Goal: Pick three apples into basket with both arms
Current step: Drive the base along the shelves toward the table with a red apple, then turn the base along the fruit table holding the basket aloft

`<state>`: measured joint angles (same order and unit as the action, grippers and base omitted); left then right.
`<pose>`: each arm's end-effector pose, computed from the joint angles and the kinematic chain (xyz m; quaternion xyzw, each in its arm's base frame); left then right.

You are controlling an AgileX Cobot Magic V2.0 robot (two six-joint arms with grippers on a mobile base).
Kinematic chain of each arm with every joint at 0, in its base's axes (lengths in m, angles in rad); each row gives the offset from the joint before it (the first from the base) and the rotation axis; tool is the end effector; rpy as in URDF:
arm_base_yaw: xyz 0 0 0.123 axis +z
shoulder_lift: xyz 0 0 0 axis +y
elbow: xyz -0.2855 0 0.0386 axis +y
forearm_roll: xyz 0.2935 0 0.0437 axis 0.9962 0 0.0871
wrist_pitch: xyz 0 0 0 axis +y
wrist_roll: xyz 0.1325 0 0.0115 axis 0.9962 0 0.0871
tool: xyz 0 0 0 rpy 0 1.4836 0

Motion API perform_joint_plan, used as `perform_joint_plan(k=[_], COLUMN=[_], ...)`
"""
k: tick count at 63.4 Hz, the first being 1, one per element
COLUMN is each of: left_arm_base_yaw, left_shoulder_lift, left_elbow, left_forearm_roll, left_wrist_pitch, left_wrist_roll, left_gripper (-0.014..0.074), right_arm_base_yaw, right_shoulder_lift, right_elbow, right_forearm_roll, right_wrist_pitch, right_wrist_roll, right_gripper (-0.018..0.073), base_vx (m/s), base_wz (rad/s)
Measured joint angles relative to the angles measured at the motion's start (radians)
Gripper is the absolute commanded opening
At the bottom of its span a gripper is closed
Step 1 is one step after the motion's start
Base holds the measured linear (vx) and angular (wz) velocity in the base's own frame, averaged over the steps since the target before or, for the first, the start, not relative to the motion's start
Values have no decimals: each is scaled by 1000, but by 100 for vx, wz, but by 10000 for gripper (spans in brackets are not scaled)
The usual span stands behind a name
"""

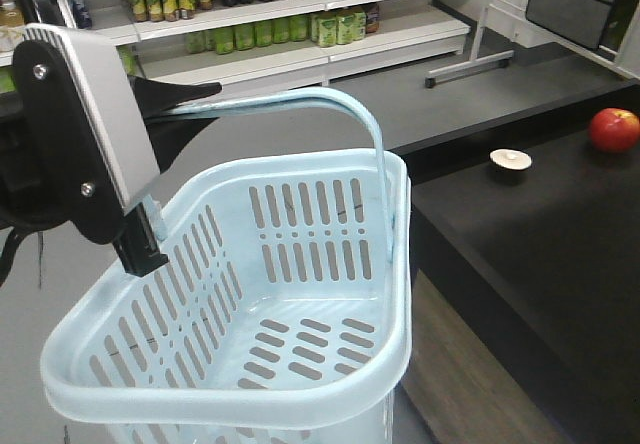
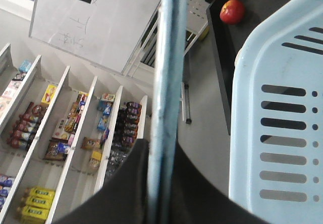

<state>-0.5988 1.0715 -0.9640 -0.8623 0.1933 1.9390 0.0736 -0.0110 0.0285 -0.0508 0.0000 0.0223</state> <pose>0.2565 -0.1986 0.3848 0.5953 0.4670 0.1034 0.6456 0.1406 0.0104 0.2062 -0.0348 0.6812 0.0165 0.7311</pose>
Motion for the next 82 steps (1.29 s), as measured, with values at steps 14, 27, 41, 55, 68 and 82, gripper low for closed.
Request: perform_joint_plan(k=[14,27,41,55,68,82], left_arm_base_yaw=[0,0,0,0,0,0], left_shoulder_lift=[0,0,0,0,0,0], left_elbow=[0,0,0,0,0,0], left_forearm_roll=[0,0,0,0,0,0], left_wrist_pitch=[0,0,0,0,0,0], left_wrist_roll=[0,0,0,0,0,0], left_gripper=[-6,-6,-6,-6,-6,-6], right_arm_base_yaw=[0,0,0,0,0,0], right_shoulder_lift=[0,0,0,0,0,0], right_elbow=[0,0,0,0,0,0], right_forearm_roll=[0,0,0,0,0,0], right_wrist_pitch=[0,0,0,0,0,0], right_wrist_roll=[0,0,0,0,0,0], right_gripper=[-9,-9,-9,-9,-9,-9], base_vx=[9,9,9,10,9,8], base_wz=[-37,-35,-36,-38,-35,-33])
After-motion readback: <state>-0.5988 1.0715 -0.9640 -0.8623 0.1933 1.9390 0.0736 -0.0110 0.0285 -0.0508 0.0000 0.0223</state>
